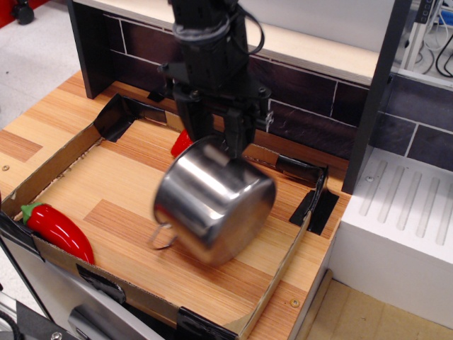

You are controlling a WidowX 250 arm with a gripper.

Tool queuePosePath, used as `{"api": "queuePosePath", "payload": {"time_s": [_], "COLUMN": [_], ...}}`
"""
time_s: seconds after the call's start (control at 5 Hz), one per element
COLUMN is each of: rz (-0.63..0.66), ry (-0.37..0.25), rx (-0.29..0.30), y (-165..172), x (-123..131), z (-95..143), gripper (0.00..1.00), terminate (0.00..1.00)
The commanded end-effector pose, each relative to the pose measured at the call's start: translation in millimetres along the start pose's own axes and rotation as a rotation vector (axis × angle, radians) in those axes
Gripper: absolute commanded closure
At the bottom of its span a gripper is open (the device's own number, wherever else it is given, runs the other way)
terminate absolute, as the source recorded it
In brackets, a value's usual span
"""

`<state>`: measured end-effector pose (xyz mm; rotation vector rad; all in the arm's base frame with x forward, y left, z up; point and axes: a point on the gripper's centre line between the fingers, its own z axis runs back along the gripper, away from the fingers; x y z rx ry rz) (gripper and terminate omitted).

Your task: Topple metal pot

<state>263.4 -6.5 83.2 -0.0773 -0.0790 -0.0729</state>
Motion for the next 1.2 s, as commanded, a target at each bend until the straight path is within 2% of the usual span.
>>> {"api": "queuePosePath", "payload": {"time_s": [0.0,0.2,0.4,0.6,0.8,1.0], "rz": [-0.042,-0.027,-0.013,-0.009,-0.017,-0.017], "ry": [-0.078,-0.122,-0.193,-0.218,-0.205,-0.205], "rx": [0.043,0.057,0.044,0.016,0.031,0.031], "y": [6,8,12,15,21,21], "x": [-3,-2,-1,-5,-7,-7], "z": [5,21,48,71,85,85], "gripper": [0.00,0.00,0.00,0.00,0.00,0.00], "terminate": [0.00,0.00,0.00,0.00,0.00,1.00]}}
